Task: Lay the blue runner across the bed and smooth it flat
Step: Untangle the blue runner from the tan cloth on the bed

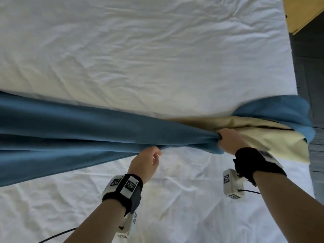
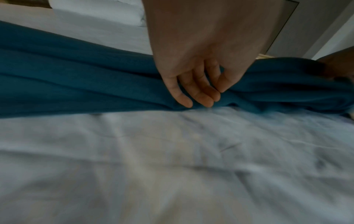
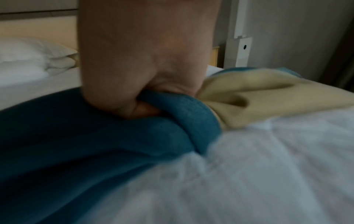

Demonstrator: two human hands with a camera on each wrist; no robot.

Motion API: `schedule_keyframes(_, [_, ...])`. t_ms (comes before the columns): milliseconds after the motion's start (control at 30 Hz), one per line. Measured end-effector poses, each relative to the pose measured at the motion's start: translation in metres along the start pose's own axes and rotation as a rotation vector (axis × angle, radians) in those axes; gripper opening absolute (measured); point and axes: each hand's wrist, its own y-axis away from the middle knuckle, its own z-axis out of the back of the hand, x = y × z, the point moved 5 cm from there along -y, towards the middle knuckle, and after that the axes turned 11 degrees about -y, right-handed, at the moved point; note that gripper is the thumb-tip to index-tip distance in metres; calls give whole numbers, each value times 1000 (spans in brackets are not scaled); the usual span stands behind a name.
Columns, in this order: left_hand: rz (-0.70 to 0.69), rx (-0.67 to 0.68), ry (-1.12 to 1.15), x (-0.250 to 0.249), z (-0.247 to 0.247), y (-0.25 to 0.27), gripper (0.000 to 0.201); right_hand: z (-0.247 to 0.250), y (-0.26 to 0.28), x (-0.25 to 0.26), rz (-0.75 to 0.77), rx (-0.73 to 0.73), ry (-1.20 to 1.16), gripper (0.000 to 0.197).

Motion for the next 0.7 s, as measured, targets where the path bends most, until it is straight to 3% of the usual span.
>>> schedule_keyframes(133, [-102,-58,-19,-26,7,-14,25,11,6,-2,-137,275,62,29])
schedule_keyframes(233, [-158,-64,-164,-42,7,-24,50,26,5,0,-77,239,-82,19])
schedule_keyframes(300, [-223,-38,-236,-50,0,-29,65,44,2,0,25,0,-392,11])
schedule_keyframes(333, [-251,-22,-286,-53,-5,-30,70,57,1,-5,76,-205,-444,12])
schedule_keyframes(400, [-264,14,-366,-57,-17,-33,75,76,2,-14,143,-571,-286,22])
schedule_keyframes(467, [-243,38,-396,-58,-28,-35,74,75,4,-18,162,-677,-153,27])
schedule_keyframes(533, [-217,54,-411,-57,-36,-34,70,55,0,-26,156,-497,-134,41])
schedule_keyframes(633, [-187,81,-431,-56,-45,-33,66,15,5,-49,80,-107,-150,83])
schedule_keyframes(700, [-186,72,-428,-57,-44,-34,64,-1,8,-61,72,20,-24,106])
